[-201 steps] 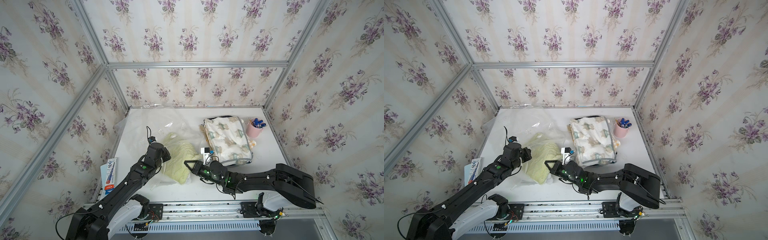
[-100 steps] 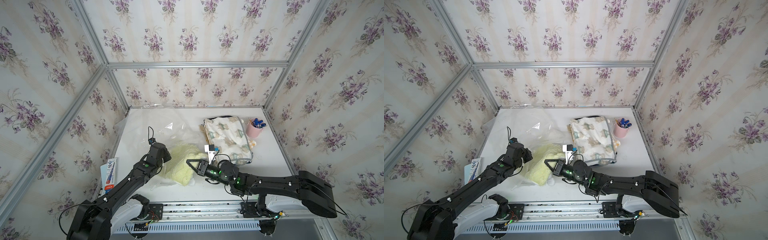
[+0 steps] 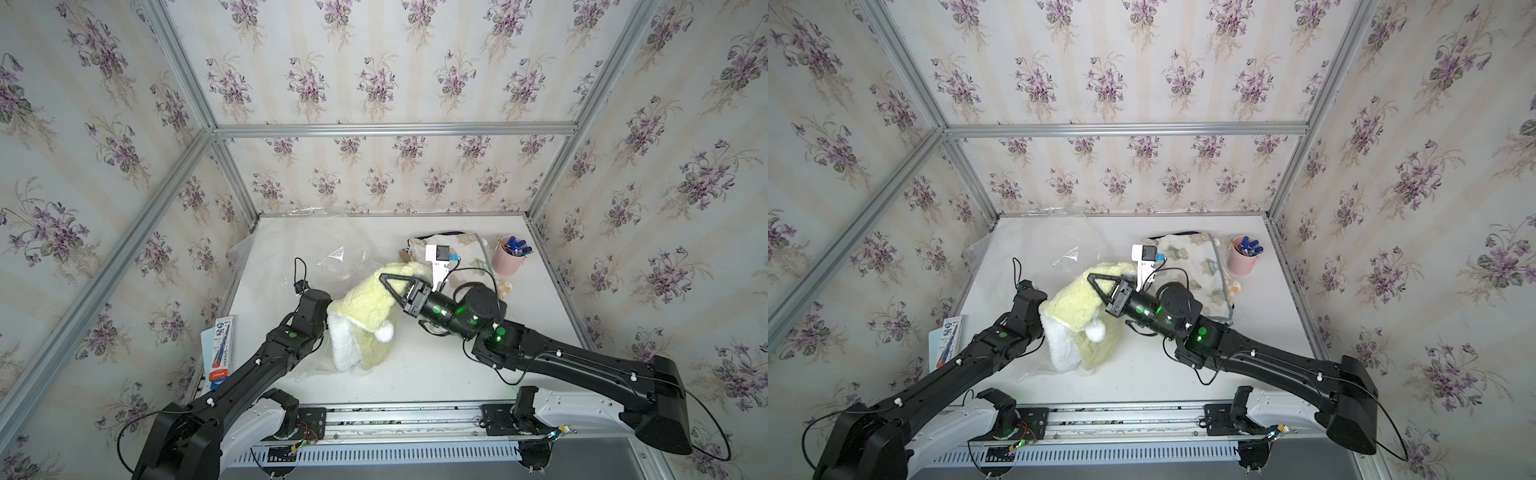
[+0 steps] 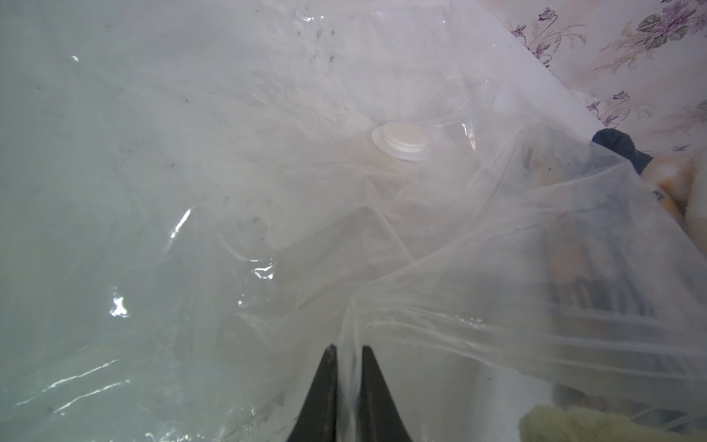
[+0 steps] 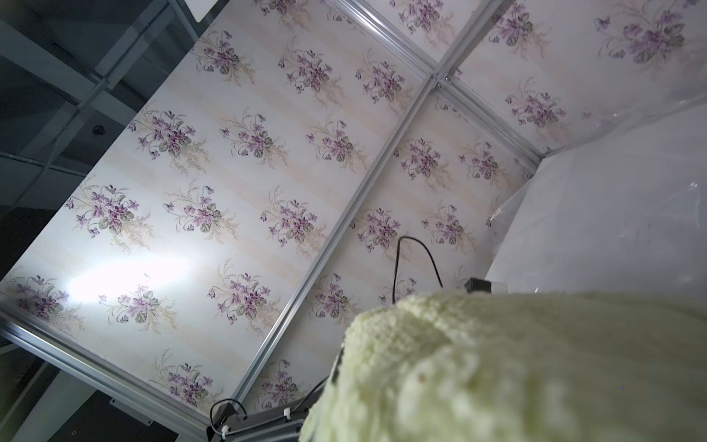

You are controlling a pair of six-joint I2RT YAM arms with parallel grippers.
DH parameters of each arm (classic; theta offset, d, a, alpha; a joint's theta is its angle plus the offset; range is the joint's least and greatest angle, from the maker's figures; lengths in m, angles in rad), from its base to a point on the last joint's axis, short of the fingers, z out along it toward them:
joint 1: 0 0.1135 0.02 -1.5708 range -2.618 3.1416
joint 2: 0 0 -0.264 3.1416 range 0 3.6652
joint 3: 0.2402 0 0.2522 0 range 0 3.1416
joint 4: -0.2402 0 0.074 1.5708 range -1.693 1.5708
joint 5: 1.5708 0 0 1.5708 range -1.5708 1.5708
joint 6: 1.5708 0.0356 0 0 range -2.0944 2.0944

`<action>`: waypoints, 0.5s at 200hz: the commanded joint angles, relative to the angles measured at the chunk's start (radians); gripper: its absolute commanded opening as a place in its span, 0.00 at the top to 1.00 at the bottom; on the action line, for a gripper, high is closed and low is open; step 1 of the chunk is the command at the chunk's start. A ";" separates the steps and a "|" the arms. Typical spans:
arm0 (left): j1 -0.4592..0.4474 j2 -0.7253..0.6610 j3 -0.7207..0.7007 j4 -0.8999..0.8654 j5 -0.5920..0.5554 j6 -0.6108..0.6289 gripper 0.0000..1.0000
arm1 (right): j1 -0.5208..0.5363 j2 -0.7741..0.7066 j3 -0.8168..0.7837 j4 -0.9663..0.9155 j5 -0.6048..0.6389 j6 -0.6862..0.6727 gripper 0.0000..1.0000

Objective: Take the blanket out of the vacuum bag
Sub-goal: Take out the blanket from the vacuum bag, then place the blanket at the center of the board.

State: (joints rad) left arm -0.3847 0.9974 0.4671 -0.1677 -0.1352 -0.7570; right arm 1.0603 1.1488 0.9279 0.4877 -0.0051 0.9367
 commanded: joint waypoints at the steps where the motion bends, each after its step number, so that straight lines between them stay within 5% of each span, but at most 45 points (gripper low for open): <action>1: 0.000 -0.025 -0.020 0.011 -0.020 -0.017 0.86 | -0.055 0.025 0.117 -0.107 -0.084 -0.066 1.00; 43: 0.001 -0.055 -0.057 0.013 -0.011 -0.026 0.86 | -0.200 0.098 0.351 -0.226 -0.135 -0.101 1.00; 100: 0.001 -0.060 -0.066 0.024 0.005 -0.026 0.86 | -0.320 0.100 0.534 -0.433 0.079 -0.195 1.00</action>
State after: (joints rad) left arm -0.3847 0.9379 0.4019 -0.1677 -0.1318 -0.7788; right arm 0.7612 1.2613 1.4181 0.1398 -0.0418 0.8185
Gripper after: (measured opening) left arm 0.140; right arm 0.058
